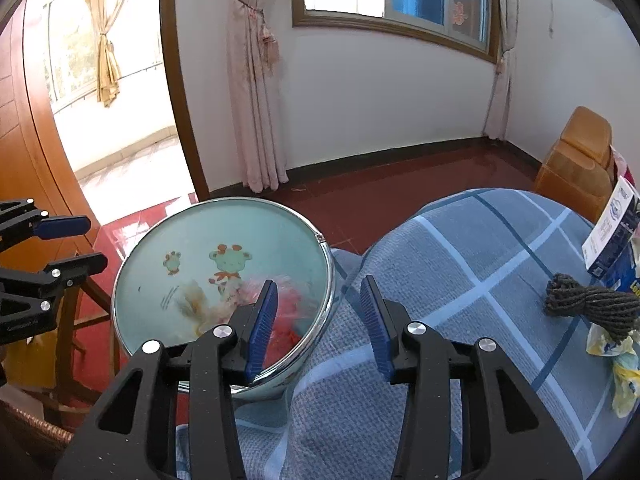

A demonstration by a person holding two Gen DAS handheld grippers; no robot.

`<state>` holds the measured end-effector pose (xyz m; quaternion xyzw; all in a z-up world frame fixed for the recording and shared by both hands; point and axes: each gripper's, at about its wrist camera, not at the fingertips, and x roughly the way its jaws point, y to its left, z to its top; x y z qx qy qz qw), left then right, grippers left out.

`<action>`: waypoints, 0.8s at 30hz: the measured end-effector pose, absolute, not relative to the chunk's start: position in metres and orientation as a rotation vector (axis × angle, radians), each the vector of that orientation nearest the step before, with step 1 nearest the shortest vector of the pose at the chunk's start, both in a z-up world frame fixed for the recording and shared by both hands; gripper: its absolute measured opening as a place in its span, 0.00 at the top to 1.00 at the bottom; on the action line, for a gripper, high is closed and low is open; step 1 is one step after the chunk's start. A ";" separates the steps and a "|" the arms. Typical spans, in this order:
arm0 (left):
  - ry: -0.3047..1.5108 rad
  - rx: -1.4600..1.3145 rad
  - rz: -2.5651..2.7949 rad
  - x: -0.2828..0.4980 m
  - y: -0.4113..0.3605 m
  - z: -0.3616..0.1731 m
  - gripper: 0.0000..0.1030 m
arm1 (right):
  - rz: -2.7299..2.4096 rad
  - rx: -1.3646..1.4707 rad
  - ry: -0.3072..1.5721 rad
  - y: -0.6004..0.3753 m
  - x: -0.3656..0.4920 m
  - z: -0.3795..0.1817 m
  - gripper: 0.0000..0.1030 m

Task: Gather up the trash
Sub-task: 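Open both grippers to drop the pouch and pink bag into the bin, then move the left gripper to the black mesh bundle while the right approaches the yellow bag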

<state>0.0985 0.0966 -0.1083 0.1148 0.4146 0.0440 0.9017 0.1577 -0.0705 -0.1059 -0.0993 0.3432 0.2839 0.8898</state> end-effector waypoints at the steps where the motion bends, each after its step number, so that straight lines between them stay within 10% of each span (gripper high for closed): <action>1: 0.859 0.240 0.092 0.099 0.096 -0.109 0.55 | 0.589 -0.205 0.714 -0.071 0.158 -0.106 0.56; 24: 0.844 0.248 -0.027 0.132 0.044 -0.116 0.42 | 0.097 0.059 0.700 -0.260 0.170 -0.090 0.55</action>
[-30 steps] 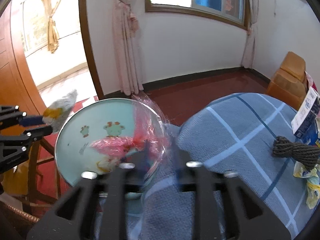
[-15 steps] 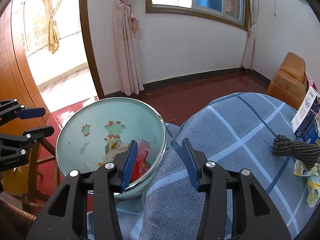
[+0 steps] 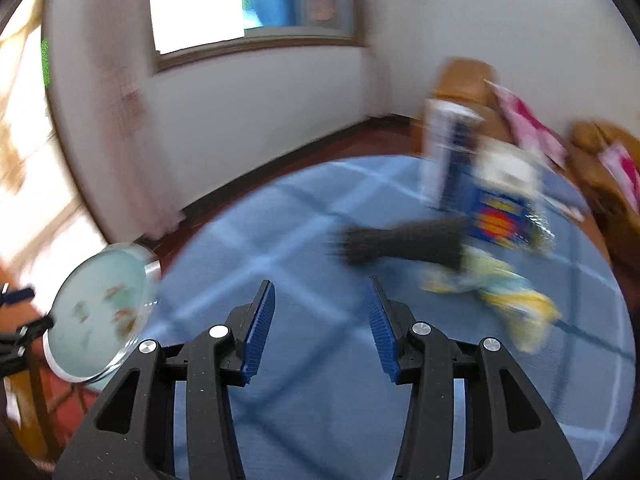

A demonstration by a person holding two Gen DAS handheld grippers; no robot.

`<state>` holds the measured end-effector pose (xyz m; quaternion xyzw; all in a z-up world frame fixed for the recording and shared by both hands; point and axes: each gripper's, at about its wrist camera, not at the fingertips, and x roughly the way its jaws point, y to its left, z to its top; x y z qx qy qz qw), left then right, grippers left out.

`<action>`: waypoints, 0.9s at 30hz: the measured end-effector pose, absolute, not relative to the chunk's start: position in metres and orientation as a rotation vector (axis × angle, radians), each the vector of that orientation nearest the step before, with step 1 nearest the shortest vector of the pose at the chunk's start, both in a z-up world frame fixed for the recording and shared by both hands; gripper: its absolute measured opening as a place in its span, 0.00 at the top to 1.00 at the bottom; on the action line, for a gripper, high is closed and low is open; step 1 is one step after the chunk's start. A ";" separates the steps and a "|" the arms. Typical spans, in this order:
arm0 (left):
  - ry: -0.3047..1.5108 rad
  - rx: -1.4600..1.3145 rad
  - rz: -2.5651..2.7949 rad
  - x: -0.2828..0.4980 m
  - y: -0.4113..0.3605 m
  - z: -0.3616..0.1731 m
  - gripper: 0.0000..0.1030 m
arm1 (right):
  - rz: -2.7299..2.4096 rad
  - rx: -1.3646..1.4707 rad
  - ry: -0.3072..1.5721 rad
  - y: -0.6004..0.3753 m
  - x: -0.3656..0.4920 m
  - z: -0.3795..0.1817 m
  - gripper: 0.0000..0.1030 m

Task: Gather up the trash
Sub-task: 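Move the left gripper to the black mesh bundle while the right approaches the yellow bag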

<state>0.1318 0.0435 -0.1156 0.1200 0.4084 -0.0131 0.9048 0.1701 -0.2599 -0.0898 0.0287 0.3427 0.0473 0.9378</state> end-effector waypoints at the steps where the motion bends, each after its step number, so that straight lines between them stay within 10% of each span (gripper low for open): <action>1: 0.838 0.249 -0.044 0.136 0.035 -0.114 0.41 | 0.042 0.076 0.695 -0.280 0.171 -0.091 0.55; 27: 0.773 0.251 -0.253 0.215 -0.114 -0.099 0.37 | -0.154 0.346 0.687 -0.422 0.155 -0.105 0.51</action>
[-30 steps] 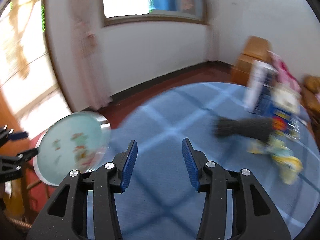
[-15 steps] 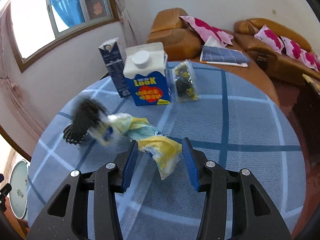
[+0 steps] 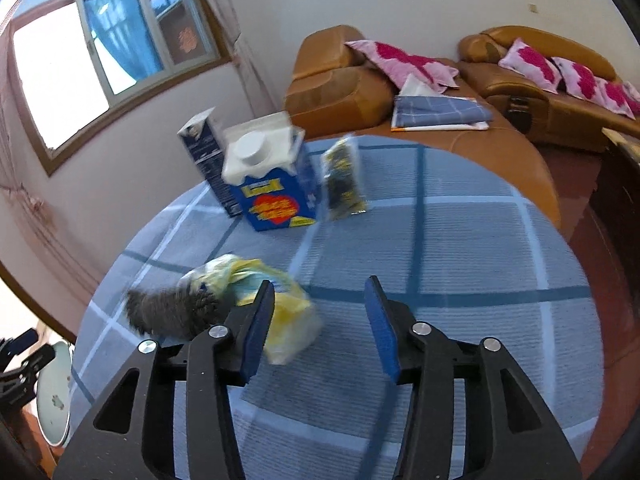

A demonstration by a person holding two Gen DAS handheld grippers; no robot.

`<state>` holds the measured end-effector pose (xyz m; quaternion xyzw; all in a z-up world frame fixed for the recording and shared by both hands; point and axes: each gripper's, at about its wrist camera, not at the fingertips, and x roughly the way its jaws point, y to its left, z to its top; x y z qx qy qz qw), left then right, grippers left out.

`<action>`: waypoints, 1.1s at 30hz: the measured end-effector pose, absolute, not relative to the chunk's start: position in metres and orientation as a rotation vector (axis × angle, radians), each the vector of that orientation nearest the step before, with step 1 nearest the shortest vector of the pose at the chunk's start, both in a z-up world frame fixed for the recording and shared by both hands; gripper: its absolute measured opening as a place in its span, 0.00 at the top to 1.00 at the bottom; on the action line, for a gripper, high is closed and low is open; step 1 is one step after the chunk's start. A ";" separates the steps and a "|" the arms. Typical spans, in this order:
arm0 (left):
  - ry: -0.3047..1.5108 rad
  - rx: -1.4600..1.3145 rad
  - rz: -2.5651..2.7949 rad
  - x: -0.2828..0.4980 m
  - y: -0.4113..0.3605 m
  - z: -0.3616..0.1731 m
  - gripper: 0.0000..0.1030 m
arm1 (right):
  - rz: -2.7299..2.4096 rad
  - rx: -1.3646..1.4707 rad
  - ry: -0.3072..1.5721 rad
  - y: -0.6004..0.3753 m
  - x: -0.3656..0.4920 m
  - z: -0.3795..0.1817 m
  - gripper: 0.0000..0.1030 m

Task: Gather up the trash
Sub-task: 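Move the left gripper to the black mesh bundle while the right approaches the yellow bag, then grasp the black mesh bundle with the left gripper while the right grasps the yellow plastic bag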

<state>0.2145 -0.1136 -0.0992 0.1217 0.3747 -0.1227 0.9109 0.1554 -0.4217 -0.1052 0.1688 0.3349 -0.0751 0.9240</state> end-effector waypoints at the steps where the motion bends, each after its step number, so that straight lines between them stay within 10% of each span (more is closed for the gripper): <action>1: 0.772 0.251 -0.270 0.221 -0.125 -0.100 0.37 | -0.164 0.350 0.682 -0.427 0.152 -0.105 0.50; 23: 0.864 0.251 -0.422 0.220 -0.187 -0.125 0.38 | -0.128 0.357 0.670 -0.435 0.137 -0.113 0.43; 28: 0.921 0.257 -0.497 0.220 -0.199 -0.147 0.80 | -0.137 0.369 0.671 -0.435 0.141 -0.113 0.43; 33: 0.907 0.241 -0.514 0.216 -0.193 -0.140 0.90 | -0.093 0.371 0.678 -0.420 0.159 -0.111 0.43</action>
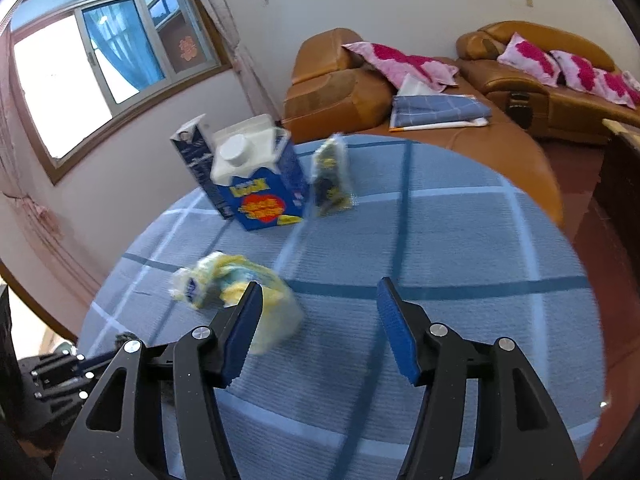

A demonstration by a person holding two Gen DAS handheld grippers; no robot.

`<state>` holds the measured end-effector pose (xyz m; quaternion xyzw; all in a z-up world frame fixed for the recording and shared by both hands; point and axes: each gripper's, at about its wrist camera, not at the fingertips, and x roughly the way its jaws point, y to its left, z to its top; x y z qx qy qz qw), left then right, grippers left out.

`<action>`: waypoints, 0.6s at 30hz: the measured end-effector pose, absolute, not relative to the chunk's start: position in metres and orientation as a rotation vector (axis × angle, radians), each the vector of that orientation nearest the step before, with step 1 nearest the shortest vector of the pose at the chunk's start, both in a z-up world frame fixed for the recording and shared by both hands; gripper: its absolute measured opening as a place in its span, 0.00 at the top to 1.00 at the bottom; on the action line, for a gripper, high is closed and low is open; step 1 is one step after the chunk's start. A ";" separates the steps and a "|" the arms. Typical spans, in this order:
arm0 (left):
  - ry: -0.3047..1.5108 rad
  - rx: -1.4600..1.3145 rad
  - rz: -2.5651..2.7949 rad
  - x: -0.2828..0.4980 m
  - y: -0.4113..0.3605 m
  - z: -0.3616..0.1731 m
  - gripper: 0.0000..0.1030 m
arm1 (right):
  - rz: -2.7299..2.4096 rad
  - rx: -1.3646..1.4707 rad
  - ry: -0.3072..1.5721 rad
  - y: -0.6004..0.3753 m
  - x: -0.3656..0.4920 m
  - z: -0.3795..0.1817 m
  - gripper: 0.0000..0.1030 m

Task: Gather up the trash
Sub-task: 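Grasp the black mesh bundle with the left gripper while the right grasps the yellow plastic bag, then carry the black mesh bundle and yellow plastic bag over the bin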

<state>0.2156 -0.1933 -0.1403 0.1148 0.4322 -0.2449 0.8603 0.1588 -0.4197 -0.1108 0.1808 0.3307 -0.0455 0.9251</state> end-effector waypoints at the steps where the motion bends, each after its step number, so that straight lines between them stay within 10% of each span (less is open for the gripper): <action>1: 0.903 0.239 -0.509 0.216 -0.191 -0.139 0.90 | -0.086 0.368 0.685 -0.416 0.163 -0.111 0.43; 6: 0.872 0.206 -0.486 0.210 -0.171 -0.127 0.91 | -0.060 0.380 0.739 -0.399 0.175 -0.122 0.44; 10: 0.854 0.182 -0.474 0.203 -0.156 -0.120 0.91 | -0.018 0.385 0.769 -0.395 0.178 -0.128 0.72; 18: 0.778 0.141 -0.338 0.185 -0.098 -0.093 0.91 | 0.037 0.293 0.712 -0.370 0.167 -0.106 0.81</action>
